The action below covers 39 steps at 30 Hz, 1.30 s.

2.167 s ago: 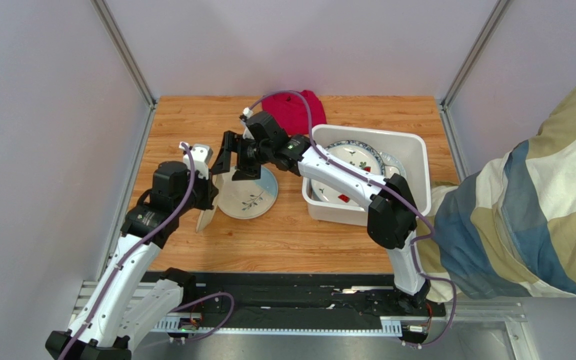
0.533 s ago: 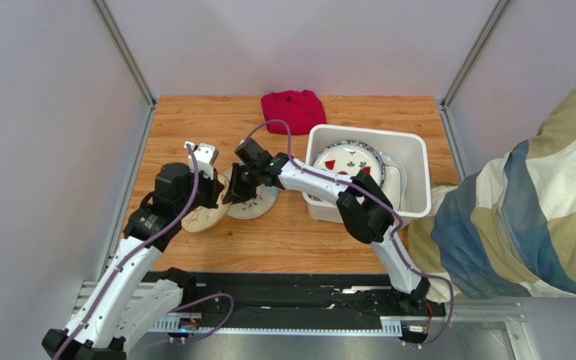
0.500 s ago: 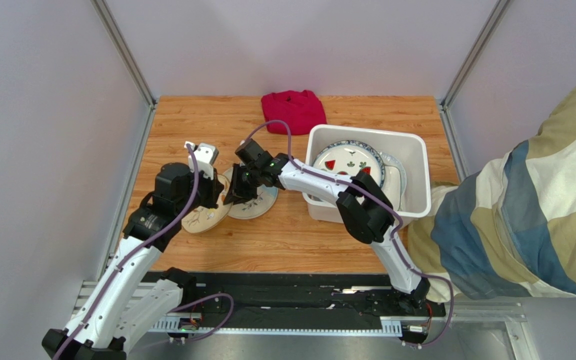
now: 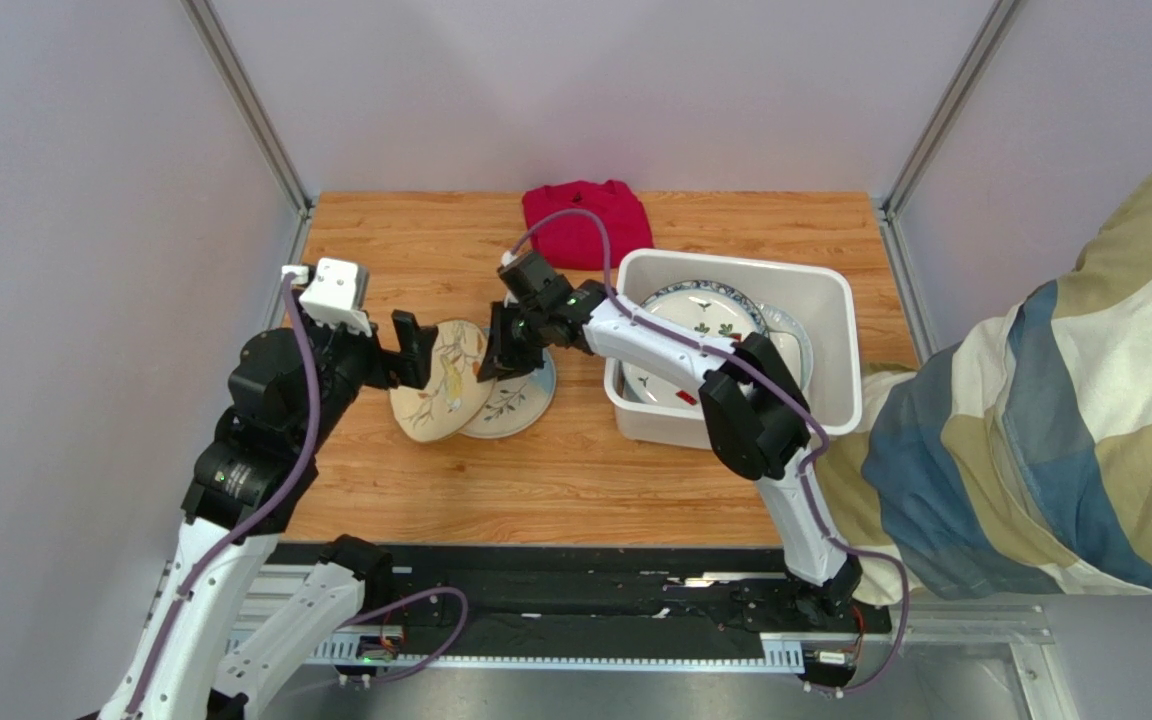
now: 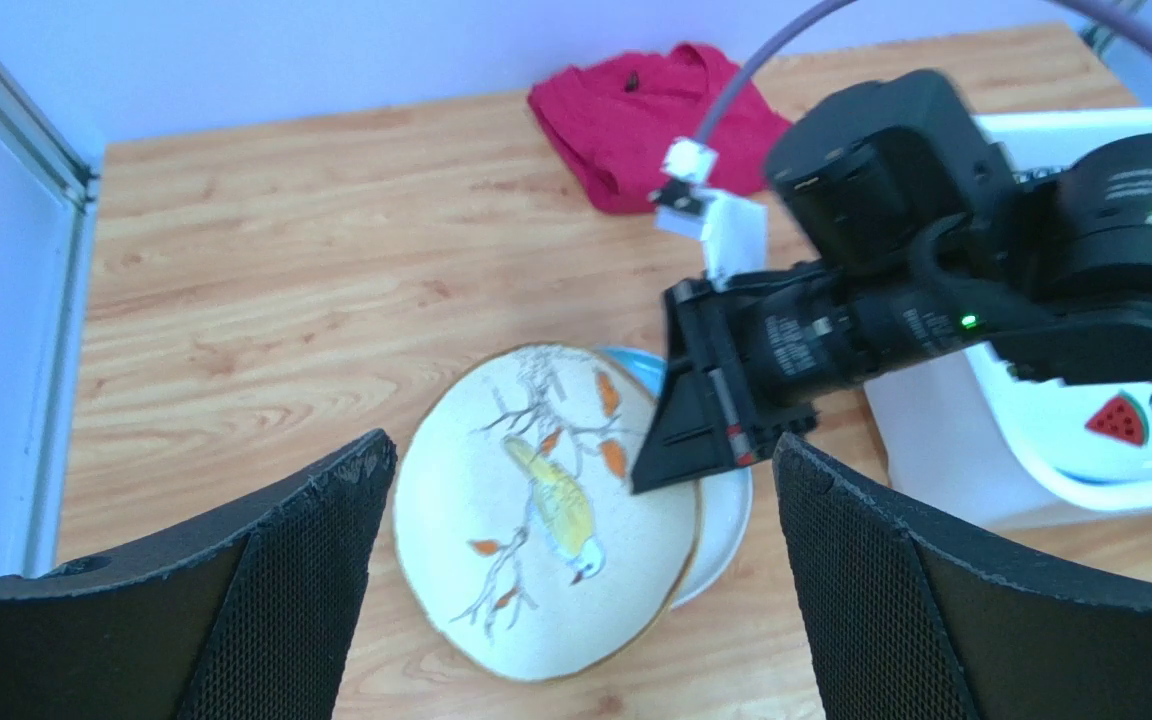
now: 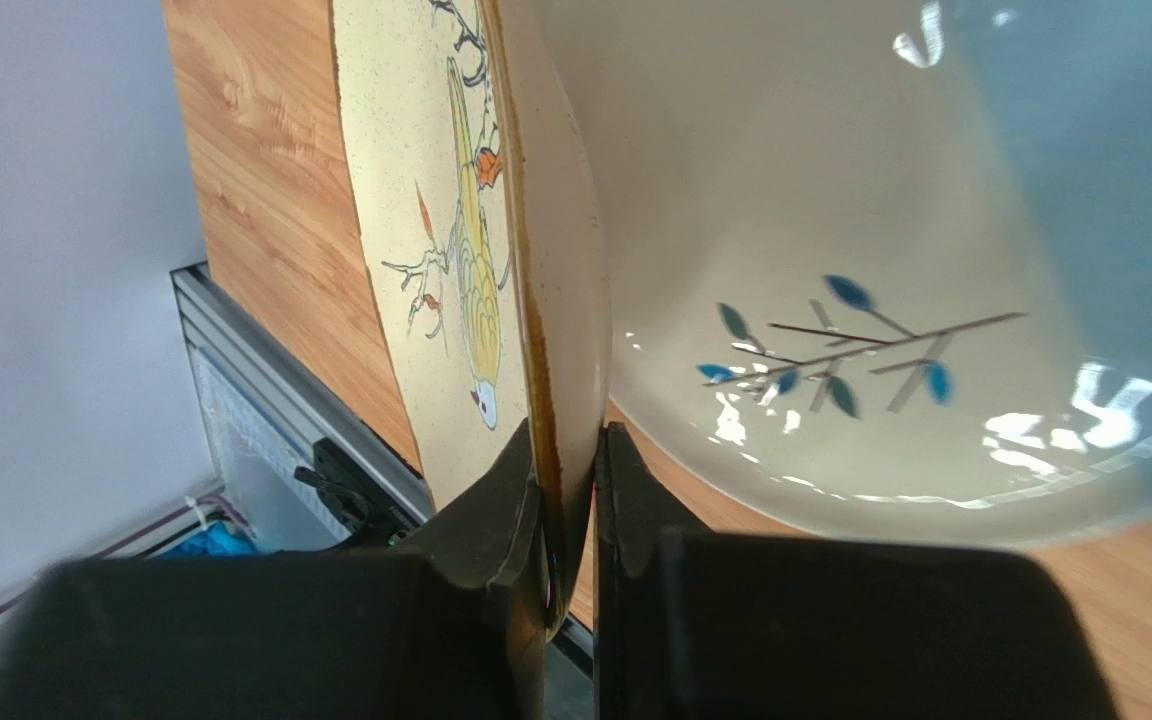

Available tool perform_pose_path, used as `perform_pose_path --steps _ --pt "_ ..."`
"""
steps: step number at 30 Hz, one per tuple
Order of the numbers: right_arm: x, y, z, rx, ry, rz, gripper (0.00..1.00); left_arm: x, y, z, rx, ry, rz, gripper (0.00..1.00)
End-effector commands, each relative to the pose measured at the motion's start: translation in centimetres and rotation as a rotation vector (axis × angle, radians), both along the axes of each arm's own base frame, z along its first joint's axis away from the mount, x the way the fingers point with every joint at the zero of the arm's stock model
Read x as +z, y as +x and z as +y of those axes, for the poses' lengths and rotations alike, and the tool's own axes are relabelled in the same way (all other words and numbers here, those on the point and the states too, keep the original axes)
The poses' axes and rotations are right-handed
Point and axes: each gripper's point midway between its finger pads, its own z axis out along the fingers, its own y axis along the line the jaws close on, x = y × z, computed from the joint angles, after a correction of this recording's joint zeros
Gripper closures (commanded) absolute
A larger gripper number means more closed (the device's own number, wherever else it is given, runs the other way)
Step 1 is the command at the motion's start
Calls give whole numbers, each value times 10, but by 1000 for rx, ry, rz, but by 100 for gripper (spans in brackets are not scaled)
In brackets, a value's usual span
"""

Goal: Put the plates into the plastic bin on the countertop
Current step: Place the plate in the plastic bin.

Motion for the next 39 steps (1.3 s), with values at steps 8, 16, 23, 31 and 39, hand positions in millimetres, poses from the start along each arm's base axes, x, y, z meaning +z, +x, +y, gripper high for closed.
perform_pose_path --steps 8,16,23,31,39 --pt "245 28 -126 -100 202 -521 100 36 40 33 116 -149 -59 1" --pt "282 34 -279 -334 139 -610 100 14 64 42 151 -151 -22 1" --pt "236 30 -365 -483 12 -515 100 -23 81 46 174 -121 51 1" --pt "175 12 -376 -477 -64 -415 100 -40 80 45 160 -99 116 1" --pt "145 4 -370 -444 -54 -357 100 -49 78 50 182 -79 147 2"
